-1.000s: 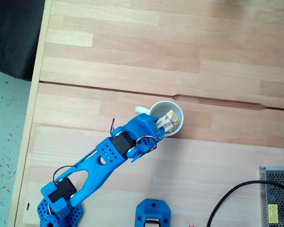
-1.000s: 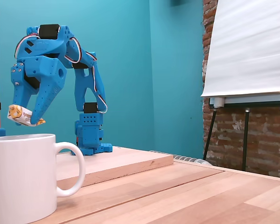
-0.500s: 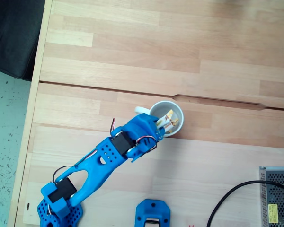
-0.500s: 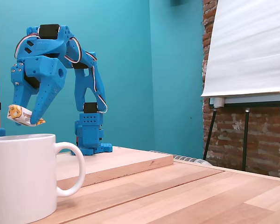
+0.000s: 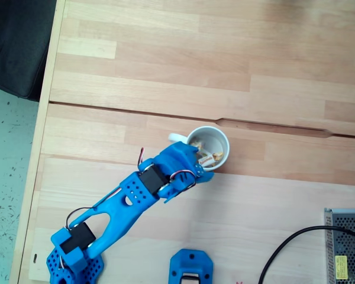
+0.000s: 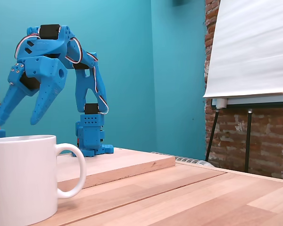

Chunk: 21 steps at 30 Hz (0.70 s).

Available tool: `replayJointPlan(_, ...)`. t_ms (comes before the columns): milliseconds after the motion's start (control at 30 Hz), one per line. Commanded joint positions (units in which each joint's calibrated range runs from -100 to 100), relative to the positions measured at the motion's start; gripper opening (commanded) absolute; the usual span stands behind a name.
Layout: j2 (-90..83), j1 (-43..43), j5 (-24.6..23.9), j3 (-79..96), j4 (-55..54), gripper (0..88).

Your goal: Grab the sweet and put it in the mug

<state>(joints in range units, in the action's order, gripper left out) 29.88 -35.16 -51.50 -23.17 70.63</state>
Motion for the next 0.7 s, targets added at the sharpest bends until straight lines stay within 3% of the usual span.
replayJointPlan(0,-2.09,-0.57,0.05,-1.45,0.5,32.3)
replayJointPlan(267,-3.89,-0.57,0.63,-1.18,1.31,32.3)
replayJointPlan(667,-12.84,-0.57,2.05,-0.64,14.86,32.3)
